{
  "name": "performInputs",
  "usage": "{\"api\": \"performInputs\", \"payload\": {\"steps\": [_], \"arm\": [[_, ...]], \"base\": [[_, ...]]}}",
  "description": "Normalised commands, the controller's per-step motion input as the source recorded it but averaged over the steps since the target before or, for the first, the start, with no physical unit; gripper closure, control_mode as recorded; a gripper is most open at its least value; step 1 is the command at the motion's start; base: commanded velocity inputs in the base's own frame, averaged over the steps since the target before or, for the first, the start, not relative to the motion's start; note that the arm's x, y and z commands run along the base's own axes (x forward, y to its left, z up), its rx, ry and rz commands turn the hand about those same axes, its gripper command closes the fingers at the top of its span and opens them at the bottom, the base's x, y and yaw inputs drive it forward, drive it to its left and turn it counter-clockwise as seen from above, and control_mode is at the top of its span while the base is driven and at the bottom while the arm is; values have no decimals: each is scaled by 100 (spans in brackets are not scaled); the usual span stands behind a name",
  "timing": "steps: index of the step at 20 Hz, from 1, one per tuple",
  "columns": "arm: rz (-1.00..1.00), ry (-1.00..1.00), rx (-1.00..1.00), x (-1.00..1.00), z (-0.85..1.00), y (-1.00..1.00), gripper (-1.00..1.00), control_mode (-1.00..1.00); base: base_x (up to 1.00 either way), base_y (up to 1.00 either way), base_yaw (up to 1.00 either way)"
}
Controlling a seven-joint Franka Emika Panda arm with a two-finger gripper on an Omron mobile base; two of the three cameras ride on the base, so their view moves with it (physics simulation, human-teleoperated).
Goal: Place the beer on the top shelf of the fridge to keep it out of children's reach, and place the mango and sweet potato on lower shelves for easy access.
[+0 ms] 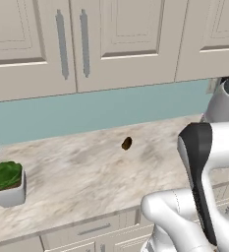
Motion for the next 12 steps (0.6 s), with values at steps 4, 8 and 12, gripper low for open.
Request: {"api": "performInputs", "payload": {"steps": [4,8,12], "arm": [[-9,0,1,28,-44,0,-100,-100],[-1,0,3,20,-46,0,-100,-100],[0,-4,4,20,-34,17,-100,-100]], "base": [[0,0,0],[0,0,0],[0,0,0]]}}
